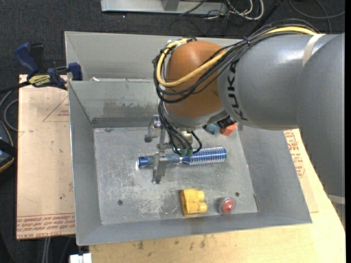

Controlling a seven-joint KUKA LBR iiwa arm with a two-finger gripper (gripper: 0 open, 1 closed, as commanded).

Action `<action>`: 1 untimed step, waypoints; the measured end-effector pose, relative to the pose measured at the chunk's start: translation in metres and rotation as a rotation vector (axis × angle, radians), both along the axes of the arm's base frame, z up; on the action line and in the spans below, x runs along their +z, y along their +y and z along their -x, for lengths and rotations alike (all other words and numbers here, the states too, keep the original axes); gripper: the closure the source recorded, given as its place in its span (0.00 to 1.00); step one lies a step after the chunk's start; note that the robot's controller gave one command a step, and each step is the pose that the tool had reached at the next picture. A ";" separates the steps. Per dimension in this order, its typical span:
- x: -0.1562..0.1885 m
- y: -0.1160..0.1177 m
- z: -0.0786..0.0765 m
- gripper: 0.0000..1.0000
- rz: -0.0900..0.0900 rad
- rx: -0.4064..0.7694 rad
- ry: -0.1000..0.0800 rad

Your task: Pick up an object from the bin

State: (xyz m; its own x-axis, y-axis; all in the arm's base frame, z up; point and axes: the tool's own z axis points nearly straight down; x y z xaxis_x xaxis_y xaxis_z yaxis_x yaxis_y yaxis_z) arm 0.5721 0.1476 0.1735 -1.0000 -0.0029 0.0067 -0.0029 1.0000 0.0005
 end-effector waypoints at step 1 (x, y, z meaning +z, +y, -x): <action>-0.100 -0.049 -0.040 0.00 -0.003 0.079 -0.014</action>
Offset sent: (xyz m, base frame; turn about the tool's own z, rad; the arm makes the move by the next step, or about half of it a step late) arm 0.0381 -0.0482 -0.0976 -0.0843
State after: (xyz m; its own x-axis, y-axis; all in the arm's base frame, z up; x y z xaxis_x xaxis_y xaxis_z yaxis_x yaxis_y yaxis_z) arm 0.6124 0.0982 0.0739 -0.9966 -0.0822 -0.0074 -0.0822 0.9966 0.0025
